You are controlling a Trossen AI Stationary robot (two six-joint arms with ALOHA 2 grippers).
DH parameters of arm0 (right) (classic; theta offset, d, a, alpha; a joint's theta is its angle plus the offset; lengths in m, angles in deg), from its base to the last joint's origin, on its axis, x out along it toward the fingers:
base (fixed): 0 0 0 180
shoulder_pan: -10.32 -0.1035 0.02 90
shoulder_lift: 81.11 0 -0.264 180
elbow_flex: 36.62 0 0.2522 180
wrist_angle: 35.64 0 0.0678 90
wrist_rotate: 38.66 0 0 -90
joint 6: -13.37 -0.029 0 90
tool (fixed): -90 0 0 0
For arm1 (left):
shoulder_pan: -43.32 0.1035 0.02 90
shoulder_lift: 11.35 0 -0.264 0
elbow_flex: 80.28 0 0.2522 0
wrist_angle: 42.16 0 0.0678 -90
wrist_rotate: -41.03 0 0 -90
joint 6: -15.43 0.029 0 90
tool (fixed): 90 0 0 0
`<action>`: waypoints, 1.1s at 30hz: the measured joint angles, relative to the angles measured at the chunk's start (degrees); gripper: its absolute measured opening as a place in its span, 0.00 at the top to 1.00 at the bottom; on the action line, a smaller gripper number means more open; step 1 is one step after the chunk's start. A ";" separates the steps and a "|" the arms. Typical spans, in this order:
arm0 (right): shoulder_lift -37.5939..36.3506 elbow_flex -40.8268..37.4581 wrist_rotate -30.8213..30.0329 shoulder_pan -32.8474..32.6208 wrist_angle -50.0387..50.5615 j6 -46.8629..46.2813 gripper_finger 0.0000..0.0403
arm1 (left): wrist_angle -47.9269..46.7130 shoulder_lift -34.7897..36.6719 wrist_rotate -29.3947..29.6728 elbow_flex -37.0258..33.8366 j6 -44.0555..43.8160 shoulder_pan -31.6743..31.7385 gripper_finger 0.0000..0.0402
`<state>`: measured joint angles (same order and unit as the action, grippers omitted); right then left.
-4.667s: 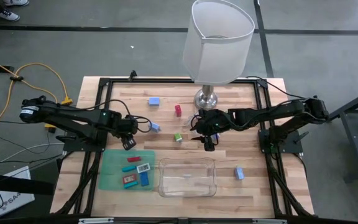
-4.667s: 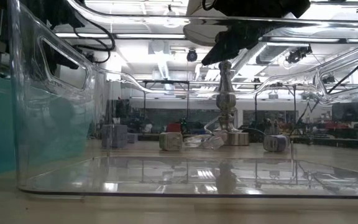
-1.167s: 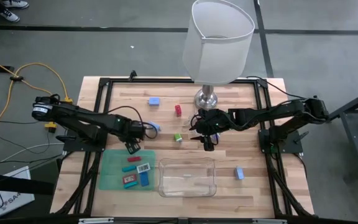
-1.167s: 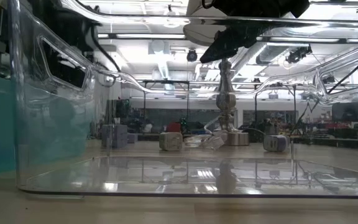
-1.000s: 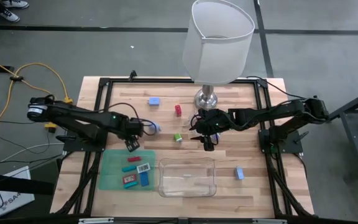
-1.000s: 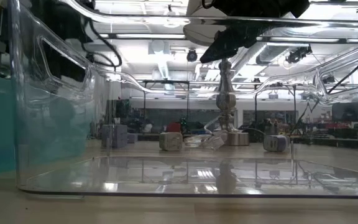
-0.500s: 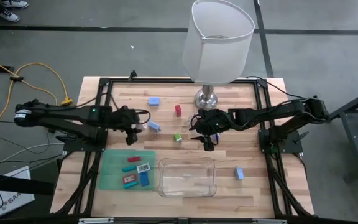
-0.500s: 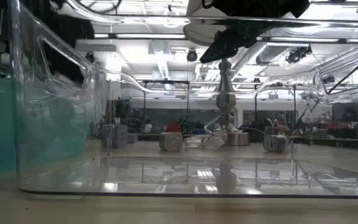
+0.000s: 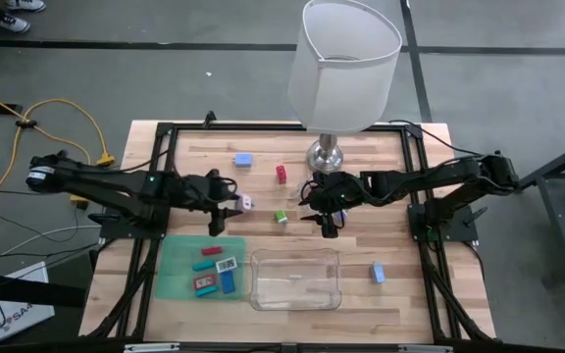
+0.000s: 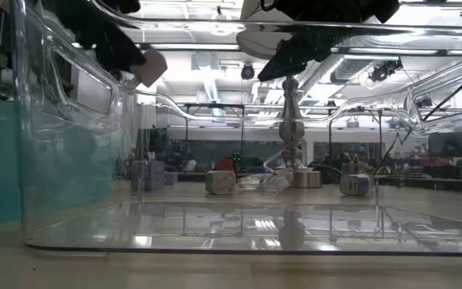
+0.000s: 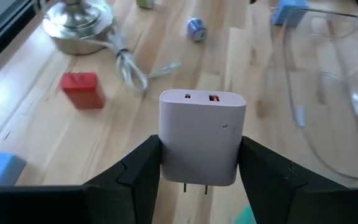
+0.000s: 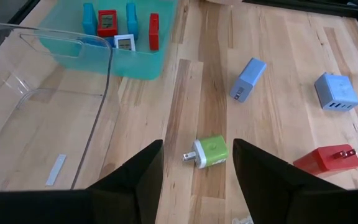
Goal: Pick & Place Office items
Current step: Put the pink charger adapter into the transparent bin
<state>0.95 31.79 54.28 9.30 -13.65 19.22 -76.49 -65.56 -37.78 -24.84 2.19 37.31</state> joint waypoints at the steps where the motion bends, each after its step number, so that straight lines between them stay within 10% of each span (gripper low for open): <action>1: 0.00 0.00 0.00 0.00 0.00 0.01 0.55 | -0.03 -1.19 0.18 1.15 0.30 -0.79 0.55; 26: 0.00 0.00 0.00 0.00 -0.33 0.02 0.55 | -3.52 -35.34 4.02 28.53 2.31 -19.36 0.55; 33: 0.00 0.00 0.00 0.00 -0.37 0.02 0.55 | -3.27 -43.31 -4.16 30.85 -0.98 -18.40 0.55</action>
<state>0.95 31.79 54.28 9.30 -14.02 19.24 -79.77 -108.88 -41.94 6.01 1.22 18.91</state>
